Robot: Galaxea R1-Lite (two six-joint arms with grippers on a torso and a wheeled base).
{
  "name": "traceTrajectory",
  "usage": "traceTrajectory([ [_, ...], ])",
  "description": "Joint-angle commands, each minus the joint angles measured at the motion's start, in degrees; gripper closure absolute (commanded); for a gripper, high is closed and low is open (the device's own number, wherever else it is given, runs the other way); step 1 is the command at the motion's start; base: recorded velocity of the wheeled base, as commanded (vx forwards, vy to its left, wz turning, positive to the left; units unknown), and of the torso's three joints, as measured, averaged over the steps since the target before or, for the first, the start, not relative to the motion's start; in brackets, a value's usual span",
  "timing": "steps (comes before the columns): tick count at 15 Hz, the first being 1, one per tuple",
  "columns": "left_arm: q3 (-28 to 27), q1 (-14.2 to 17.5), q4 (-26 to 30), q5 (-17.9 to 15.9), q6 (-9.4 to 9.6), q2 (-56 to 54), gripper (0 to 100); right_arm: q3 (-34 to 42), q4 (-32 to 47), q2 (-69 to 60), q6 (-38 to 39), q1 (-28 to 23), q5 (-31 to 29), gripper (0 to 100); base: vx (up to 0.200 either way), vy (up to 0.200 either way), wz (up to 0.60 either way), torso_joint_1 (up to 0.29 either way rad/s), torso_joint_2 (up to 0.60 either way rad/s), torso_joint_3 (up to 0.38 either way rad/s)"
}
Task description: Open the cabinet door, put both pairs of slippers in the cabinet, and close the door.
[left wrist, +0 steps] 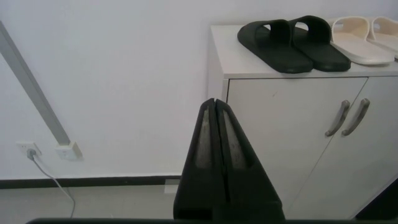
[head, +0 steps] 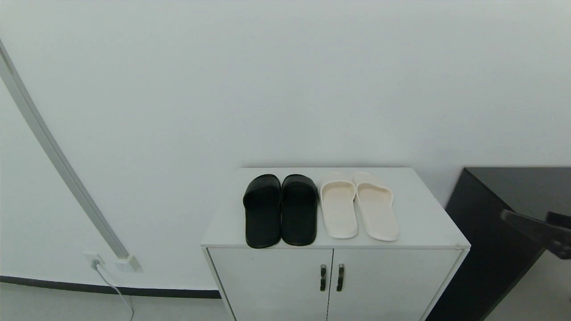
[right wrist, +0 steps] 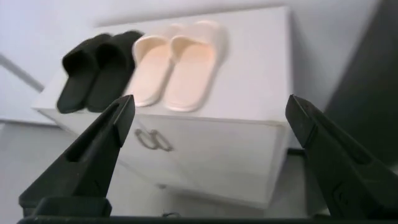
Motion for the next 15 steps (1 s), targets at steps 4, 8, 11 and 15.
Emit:
traceTrajectory([
  [4, 0.02, 0.0, 0.0, 0.01, -0.07, 0.07, 100, -19.73, -2.8, 32.94, 8.93, 12.62, -13.52, 0, 0.0, 0.0, 0.0, 0.0, 0.0, 0.0],
  [8, 0.02, 0.0, 0.0, 0.01, -0.07, 0.07, 100, -26.85, -11.15, 48.32, 8.41, 12.0, -17.22, 0, 0.0, 0.0, 0.0, 0.0, 0.0, 0.0],
  [11, 0.02, 0.0, 0.0, 0.01, 0.02, 0.07, 100, -28.79, -17.65, 55.7, 4.19, 9.89, -17.22, 0, 0.0, 0.0, 0.0, 0.0, 0.0, 0.0],
  [15, 0.02, -0.09, 0.0, 0.01, 0.02, 0.07, 100, -33.71, -21.69, 61.59, 1.46, 7.26, -17.04, 0, 0.0, 0.0, 0.0, 0.0, 0.0, 0.0],
])
